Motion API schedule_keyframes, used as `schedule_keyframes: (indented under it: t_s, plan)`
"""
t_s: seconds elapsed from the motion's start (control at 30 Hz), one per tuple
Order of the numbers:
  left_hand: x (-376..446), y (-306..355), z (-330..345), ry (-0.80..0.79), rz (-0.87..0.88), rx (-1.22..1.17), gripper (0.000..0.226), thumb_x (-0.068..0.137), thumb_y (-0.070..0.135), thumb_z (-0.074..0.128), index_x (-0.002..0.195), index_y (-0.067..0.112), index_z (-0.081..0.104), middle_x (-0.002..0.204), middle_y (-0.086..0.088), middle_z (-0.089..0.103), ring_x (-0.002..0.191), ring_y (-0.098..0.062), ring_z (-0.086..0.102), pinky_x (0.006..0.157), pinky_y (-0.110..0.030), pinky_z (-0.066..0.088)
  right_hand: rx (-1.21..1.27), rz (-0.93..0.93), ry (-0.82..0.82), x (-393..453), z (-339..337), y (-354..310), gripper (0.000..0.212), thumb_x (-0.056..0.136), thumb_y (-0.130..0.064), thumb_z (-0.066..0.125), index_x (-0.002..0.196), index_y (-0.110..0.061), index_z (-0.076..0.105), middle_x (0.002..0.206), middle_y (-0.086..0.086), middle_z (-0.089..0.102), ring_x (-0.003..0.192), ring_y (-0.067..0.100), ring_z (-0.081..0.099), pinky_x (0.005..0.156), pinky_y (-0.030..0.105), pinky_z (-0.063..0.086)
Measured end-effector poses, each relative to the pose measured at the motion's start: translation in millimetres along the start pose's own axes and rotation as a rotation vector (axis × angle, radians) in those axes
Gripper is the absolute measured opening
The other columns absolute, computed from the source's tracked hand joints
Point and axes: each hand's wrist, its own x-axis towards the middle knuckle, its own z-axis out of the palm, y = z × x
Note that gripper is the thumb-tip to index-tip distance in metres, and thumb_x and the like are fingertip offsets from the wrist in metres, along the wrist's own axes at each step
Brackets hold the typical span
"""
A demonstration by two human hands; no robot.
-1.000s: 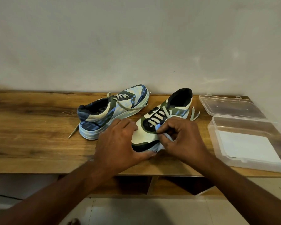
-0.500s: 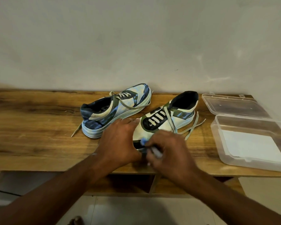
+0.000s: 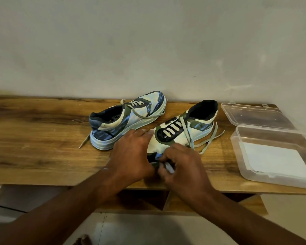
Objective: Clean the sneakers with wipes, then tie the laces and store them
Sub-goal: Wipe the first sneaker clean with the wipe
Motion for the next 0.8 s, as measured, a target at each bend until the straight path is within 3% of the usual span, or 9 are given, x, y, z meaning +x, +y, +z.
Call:
schedule_keyframes:
  t_s: [0.13, 0.33, 0.47, 0.57, 0.7, 0.8]
  plan:
    - [0, -3, 4, 0.013, 0.01, 0.009, 0.111, 0.055, 0.066, 0.078, 0.152, 0.019, 0.05, 0.148, 0.001, 0.057, 0.134, -0.022, 0.053, 0.107, -0.043, 0.049, 0.004, 0.012, 0.0, 9, -9, 4, 0.016, 0.079, -0.013, 0.082, 0.084, -0.024, 0.07, 0.086, -0.014, 0.062, 0.078, 0.001, 0.056, 0.067, 0.017, 0.049]
    - [-3, -5, 4, 0.005, 0.017, 0.025, 0.124, 0.055, 0.081, 0.072, 0.159, 0.023, 0.037, 0.158, 0.005, 0.046, 0.143, -0.017, 0.042, 0.114, -0.042, 0.043, 0.089, 0.242, 0.277, 33, -46, 45, 0.021, 0.078, -0.007, 0.08, 0.075, -0.025, 0.07, 0.075, -0.012, 0.067, 0.07, 0.005, 0.064, 0.063, 0.032, 0.057]
    - [-3, -6, 7, 0.029, 0.026, 0.032, 0.122, 0.054, 0.082, 0.07, 0.156, 0.022, 0.041, 0.153, 0.004, 0.05, 0.139, -0.019, 0.047, 0.11, -0.044, 0.047, 0.048, 0.126, 0.166, 21, -28, 23, 0.017, 0.079, -0.009, 0.081, 0.083, -0.023, 0.072, 0.087, -0.013, 0.066, 0.079, 0.002, 0.063, 0.07, 0.027, 0.058]
    - [-2, -5, 10, 0.113, 0.024, -0.039, 0.111, 0.057, 0.087, 0.066, 0.146, 0.021, 0.054, 0.139, 0.005, 0.061, 0.126, -0.017, 0.057, 0.103, -0.038, 0.052, -0.043, -0.003, 0.085, 16, -14, 12, 0.018, 0.078, -0.011, 0.082, 0.091, -0.021, 0.074, 0.093, -0.01, 0.065, 0.085, 0.003, 0.06, 0.074, 0.02, 0.053]
    - [1, 1, 10, 0.219, 0.011, -0.167, 0.091, 0.068, 0.088, 0.065, 0.126, 0.019, 0.068, 0.122, 0.006, 0.069, 0.109, -0.013, 0.065, 0.091, -0.033, 0.055, 0.02, 0.081, 0.171, 27, -31, 30, 0.018, 0.078, -0.006, 0.081, 0.088, -0.021, 0.076, 0.09, -0.012, 0.068, 0.082, -0.002, 0.062, 0.073, 0.018, 0.054]
    - [4, 3, 11, 0.213, -0.023, -0.197, 0.083, 0.067, 0.085, 0.069, 0.121, 0.022, 0.069, 0.116, 0.008, 0.071, 0.103, -0.011, 0.066, 0.087, -0.03, 0.055, 0.072, 0.205, 0.302, 39, -50, 54, 0.016, 0.082, -0.006, 0.08, 0.09, -0.02, 0.077, 0.085, -0.009, 0.071, 0.075, 0.004, 0.066, 0.068, 0.032, 0.061]
